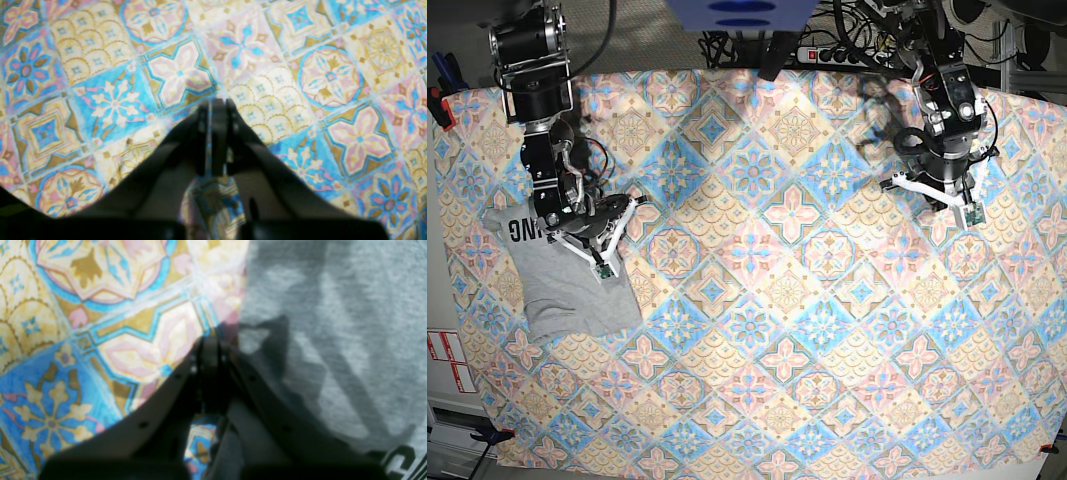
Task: Fold the T-shirt properly
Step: 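Flatten the folded shirt with the right gripper and release it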
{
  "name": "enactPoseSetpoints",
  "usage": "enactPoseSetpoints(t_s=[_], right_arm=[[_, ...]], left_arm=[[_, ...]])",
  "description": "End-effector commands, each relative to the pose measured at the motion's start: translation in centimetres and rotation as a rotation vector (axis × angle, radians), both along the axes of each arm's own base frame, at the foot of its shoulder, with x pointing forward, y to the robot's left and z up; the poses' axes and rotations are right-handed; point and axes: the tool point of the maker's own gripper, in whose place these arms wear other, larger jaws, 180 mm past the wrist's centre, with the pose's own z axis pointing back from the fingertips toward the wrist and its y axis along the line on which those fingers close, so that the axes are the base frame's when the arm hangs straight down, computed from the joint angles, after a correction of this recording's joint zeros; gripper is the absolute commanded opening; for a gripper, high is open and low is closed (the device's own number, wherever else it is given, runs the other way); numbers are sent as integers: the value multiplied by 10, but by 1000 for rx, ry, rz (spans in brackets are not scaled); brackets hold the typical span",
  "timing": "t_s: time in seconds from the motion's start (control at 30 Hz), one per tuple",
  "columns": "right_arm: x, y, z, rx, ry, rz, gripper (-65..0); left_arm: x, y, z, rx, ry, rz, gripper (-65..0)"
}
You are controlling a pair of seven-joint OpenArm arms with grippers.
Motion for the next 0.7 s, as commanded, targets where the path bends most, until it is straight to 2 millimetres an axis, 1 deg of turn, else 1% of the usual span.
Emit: enactPoseSetpoints(t_s=[0.0,0.07,0.13,0.27,0.3,0.37,0.43,0.5,0.53,0.67], right_arm=[[-9,-9,-2,-45,37,4,-650],[-12,-4,4,-37,11,16,-650],[-5,2,16,-32,-28,31,-650],[-2,4,21,-31,-43,37,-650],[1,6,26,-29,-59,41,-650],[8,11,42,-30,-98,56,-650],[16,19,61,-30,-145,75,-650],[21,21,77,-38,-182,90,-650],[24,17,86,-45,-199,81,-650],[25,-15,112,-74,-240,-9,-650]], left_arm=[[5,3,10,21,-34,2,-650],[4,5,9,24,-32,4,-650],[4,5,9,24,-32,4,-650],[4,3,9,20,-32,2,-650],[4,3,9,19,-31,2,-650],[4,3,9,19,-31,2,-650],[4,3,9,21,-31,2,-650],[4,3,9,21,-31,2,-650],[4,3,9,21,-31,2,-650],[4,3,9,18,-31,3,-650]])
